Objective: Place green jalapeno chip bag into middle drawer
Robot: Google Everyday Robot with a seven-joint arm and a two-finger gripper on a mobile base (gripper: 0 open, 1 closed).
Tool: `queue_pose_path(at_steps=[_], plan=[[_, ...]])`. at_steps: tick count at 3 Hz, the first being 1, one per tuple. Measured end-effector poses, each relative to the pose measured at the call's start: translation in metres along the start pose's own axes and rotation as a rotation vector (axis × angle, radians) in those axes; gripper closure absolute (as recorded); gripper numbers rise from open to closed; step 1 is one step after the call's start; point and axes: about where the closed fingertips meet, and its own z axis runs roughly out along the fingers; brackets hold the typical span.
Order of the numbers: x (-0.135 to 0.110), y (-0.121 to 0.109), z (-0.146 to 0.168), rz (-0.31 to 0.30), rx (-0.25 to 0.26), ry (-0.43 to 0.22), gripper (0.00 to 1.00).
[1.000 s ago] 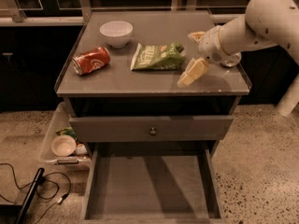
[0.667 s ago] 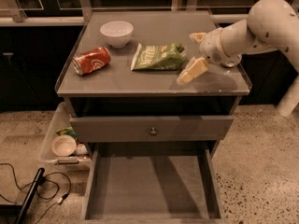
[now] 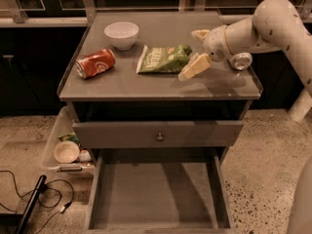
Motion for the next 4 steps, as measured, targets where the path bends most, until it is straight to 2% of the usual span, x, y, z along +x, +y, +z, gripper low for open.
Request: queue_pose_path(at_steps=[1, 2, 3, 4], plan=[[-0.009, -0.003, 0.015, 0.004, -0.045, -0.025, 0.00], [-0.011, 0.000, 0.036, 0.014, -0.100, -0.019, 0.00], [-0.012, 0.001, 0.040, 0.014, -0.110, -0.018, 0.14], [-0.012, 0.001, 0.040, 0.014, -0.110, -0.018, 0.37]])
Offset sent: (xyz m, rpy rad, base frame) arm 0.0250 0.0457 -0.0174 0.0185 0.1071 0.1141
